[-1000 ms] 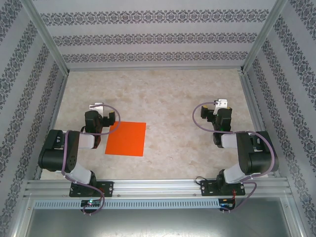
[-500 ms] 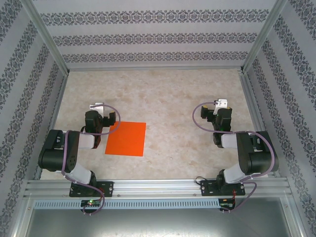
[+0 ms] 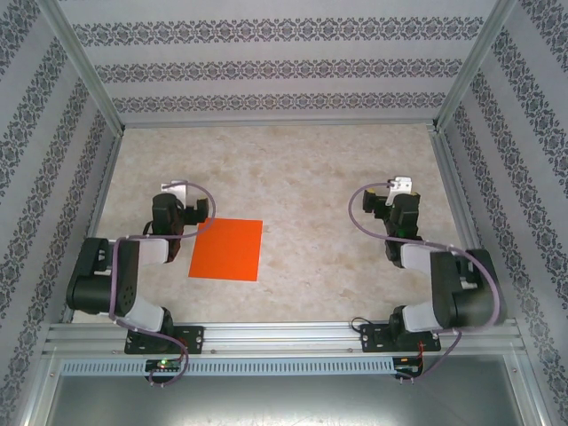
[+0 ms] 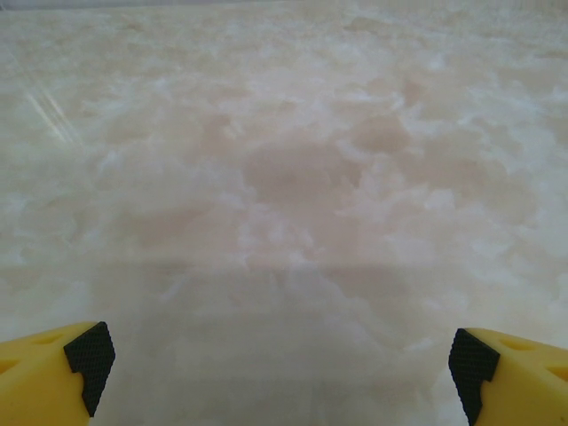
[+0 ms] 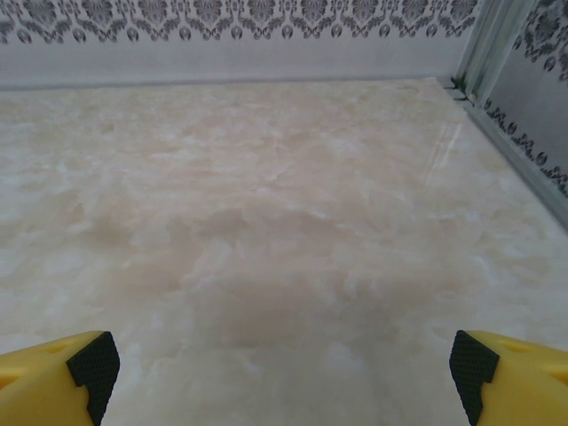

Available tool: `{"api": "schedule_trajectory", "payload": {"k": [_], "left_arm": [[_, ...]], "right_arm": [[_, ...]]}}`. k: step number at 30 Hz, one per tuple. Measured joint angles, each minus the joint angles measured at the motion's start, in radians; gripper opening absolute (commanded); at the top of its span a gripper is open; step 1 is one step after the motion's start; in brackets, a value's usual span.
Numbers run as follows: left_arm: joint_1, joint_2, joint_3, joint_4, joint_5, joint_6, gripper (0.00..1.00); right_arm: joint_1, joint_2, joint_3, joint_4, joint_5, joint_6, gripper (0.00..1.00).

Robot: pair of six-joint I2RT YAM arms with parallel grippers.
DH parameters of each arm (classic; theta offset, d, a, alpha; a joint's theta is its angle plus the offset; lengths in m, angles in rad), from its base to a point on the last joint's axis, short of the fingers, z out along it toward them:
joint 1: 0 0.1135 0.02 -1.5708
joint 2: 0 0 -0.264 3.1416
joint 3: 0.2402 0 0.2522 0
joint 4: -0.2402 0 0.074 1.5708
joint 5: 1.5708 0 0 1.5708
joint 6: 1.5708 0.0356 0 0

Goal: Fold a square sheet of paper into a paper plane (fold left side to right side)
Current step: Move the square sheet of paper to the center of the table.

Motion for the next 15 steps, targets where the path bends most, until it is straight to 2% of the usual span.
{"api": "schedule_trajectory", "payload": {"k": [5, 9, 11, 15], "left_arm": [[-0.001, -0.184, 0.143, -0.266, -0.010, -0.123, 1.00], [-0.035, -0.237, 0.269, -0.505, 0.018, -0.265, 1.00], [-0.098, -0.227, 0.318, -0.632, 0.026, -0.304, 1.00], [-0.299, -0.156, 0.408, -0.897, 0.049, -0.349, 1.00]], "right_arm": [[0.001, -0.212, 0.109, -0.243, -0.016, 0.042, 0.98], [0.018, -0.265, 0.224, -0.414, -0.048, 0.088, 0.98], [0.043, -0.264, 0.269, -0.492, -0.064, 0.101, 0.98], [0.103, -0.253, 0.325, -0.616, -0.085, 0.110, 0.98]]}}
